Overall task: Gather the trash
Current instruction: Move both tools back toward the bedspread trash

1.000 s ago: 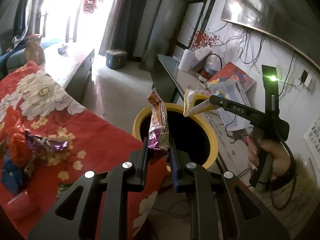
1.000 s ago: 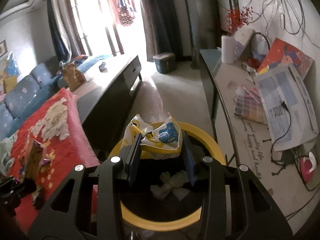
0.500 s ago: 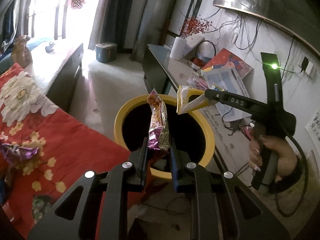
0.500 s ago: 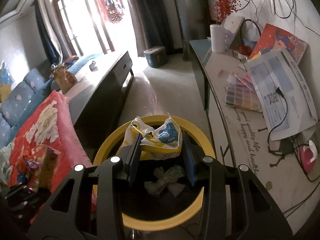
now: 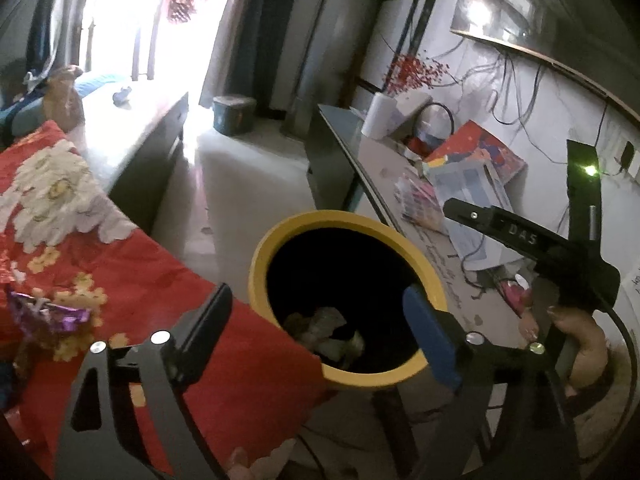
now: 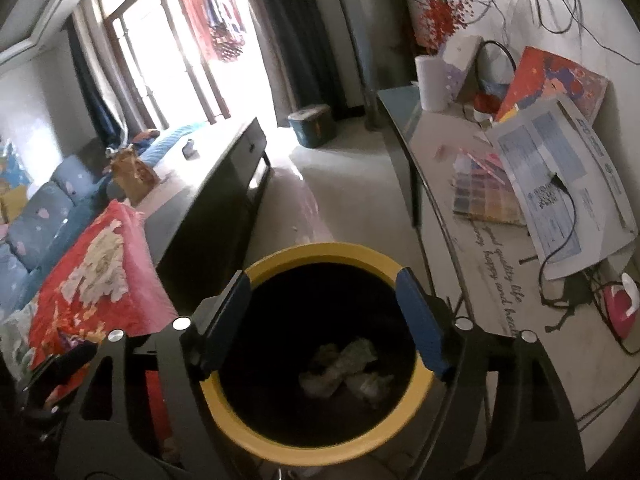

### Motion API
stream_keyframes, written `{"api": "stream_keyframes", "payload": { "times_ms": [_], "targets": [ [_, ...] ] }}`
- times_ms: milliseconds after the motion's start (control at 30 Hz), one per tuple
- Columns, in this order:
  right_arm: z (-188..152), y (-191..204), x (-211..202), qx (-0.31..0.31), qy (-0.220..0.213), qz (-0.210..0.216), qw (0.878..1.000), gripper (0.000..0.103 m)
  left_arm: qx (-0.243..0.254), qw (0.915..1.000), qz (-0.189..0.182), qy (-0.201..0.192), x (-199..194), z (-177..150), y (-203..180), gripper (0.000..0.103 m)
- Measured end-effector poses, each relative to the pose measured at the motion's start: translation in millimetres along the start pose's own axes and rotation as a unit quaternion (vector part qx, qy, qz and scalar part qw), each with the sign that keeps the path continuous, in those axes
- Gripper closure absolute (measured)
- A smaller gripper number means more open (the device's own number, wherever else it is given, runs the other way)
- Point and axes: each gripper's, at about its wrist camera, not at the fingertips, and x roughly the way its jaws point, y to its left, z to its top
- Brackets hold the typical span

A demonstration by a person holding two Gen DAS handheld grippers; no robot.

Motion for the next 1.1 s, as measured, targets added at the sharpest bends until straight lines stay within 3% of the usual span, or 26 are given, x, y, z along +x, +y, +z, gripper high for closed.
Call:
{"api": "stream_keyframes", "payload": {
  "times_ms": [533,1100],
  "targets": [
    [-6,56,-26,-0.055,-0.031,0.051,0.997,0.029,-0.022,0.9951,0.065,-0.072,-68,10,41,0.013],
    [-27,127,-47,-0.127,-0.028,0.116,0.985,0.029,-0.069,0.9852,0.115,-0.107,-113,-4,91,0.013]
  ]
}}
